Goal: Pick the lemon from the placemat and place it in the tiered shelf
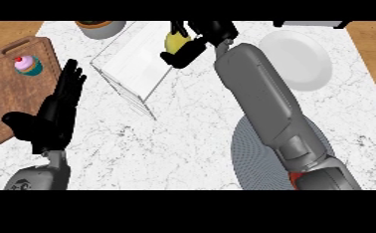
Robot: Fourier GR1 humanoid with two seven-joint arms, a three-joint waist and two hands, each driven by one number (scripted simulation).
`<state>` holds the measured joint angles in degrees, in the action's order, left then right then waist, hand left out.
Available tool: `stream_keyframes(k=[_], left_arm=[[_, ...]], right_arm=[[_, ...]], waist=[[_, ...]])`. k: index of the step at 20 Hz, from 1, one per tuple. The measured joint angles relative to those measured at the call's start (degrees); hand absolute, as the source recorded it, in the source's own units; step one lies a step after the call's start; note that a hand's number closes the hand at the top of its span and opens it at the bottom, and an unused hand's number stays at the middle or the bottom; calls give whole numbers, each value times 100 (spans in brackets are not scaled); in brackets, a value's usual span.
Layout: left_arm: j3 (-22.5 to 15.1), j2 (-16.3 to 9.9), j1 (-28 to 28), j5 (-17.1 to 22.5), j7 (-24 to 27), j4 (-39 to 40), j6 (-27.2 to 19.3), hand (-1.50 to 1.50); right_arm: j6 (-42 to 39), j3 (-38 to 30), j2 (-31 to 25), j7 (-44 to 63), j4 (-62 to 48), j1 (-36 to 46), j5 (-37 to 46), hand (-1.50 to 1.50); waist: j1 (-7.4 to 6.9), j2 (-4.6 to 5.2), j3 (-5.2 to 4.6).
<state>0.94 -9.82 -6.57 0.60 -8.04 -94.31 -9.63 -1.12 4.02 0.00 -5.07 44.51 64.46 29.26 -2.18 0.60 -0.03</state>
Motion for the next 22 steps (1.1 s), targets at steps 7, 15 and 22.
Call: stream_keyframes(k=[7,15,22], left_arm=[[-61,53,29,-21,-33,-79,58,0],[-71,72,-198,-42,-108,-17,87,0],[-95,75,-325,-64,-231,-32,112,0]], right_arm=[[719,247,0,-623,-1432,710,-406,150],[882,234,0,-722,-2385,1172,-1304,-150],[630,245,0,-1149,-2892,1348,-1689,-150]], waist=[[-95,17,-1],[-244,58,-3],[-279,76,-2]])
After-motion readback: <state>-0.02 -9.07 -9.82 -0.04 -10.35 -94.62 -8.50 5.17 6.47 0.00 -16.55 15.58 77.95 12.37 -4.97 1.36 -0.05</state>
